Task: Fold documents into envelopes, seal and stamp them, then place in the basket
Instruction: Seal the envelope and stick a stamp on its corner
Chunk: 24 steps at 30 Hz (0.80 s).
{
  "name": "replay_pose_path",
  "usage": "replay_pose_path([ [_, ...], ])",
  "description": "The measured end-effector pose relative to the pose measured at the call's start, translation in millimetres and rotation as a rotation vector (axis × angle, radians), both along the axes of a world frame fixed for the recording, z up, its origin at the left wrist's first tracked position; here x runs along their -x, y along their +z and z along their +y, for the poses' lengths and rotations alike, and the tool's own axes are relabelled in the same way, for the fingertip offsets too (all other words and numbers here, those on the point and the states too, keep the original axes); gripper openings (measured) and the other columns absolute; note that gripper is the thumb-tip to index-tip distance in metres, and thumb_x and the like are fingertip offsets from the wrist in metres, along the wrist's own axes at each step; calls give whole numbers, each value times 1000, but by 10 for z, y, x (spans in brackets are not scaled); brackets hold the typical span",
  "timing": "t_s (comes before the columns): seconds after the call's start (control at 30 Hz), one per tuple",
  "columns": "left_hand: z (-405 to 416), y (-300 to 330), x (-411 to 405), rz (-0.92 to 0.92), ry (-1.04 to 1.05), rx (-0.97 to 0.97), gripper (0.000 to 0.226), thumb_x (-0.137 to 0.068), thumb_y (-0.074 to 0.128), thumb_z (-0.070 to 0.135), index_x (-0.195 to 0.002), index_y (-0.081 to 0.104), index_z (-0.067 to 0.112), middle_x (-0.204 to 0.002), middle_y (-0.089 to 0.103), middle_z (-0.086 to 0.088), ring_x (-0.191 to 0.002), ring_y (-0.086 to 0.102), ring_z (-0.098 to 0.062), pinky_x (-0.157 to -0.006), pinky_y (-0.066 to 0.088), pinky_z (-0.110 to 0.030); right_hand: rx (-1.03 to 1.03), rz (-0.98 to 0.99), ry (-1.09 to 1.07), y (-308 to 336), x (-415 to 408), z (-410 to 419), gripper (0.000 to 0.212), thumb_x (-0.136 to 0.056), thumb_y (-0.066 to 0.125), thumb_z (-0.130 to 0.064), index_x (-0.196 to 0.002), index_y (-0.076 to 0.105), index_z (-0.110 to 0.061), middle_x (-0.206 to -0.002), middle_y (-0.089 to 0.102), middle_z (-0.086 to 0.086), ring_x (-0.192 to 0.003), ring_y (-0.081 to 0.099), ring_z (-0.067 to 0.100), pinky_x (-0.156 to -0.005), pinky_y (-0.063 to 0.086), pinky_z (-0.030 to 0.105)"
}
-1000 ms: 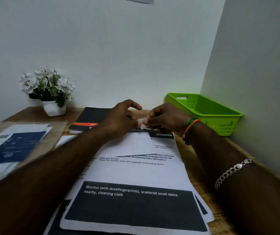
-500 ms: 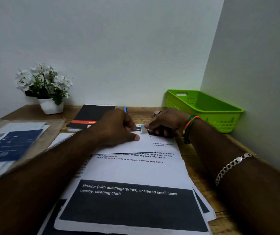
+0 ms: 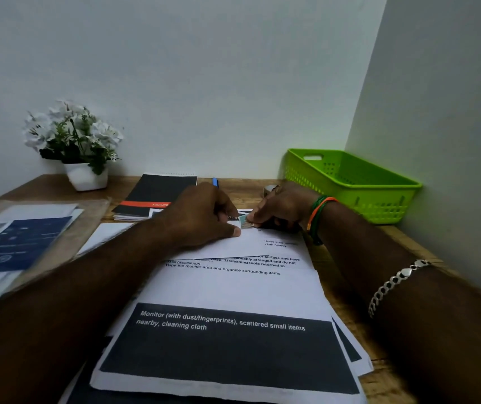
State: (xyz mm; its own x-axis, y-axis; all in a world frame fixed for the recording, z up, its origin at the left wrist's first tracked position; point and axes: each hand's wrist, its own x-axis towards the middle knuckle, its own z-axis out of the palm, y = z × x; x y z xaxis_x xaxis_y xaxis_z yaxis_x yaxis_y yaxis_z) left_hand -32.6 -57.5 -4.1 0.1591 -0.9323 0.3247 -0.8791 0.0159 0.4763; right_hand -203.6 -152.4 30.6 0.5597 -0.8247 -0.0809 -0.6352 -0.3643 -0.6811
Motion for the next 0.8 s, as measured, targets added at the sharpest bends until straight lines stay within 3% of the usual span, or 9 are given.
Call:
replay_pose_path([
  [0.4, 15, 7, 14, -25, -51, 12, 20, -76, 89, 29, -96, 83, 30, -72, 69, 22, -79, 63, 11, -63, 43, -1, 20, 7, -32, 5, -52, 14, 42, -75, 88, -19, -106, 75, 5, -70, 56, 14, -53, 44, 21, -51, 35, 24],
  [0.6, 20, 12, 21, -41, -72, 17, 19, -77, 89, 28, -96, 84, 28, -68, 66, 22, -69, 60, 14, -61, 41, -1, 26, -22, -58, 7, -48, 34, 32, -73, 88, -12, -99, 77, 3, -59, 55, 7, -46, 45, 17, -48, 36, 23],
  [0.73, 21, 12, 22, -50, -79, 18, 19, -78, 88, 28, -97, 84, 28, -69, 66, 23, -68, 59, 17, -61, 41, -1, 51, -19, -60, 0, -62, 45, 35, -71, 90, -13, -99, 76, 3, -63, 58, 9, -50, 48, 19, -51, 39, 26],
  [0.8, 20, 11, 23, -53, -85, 20, 19, -79, 88, 28, -97, 84, 28, -66, 64, 22, -67, 58, 17, -60, 40, -1, 87, -10, -52, -5, -75, 46, 39, -69, 91, -15, -100, 76, 3, -72, 64, 13, -60, 55, 23, -60, 45, 29],
])
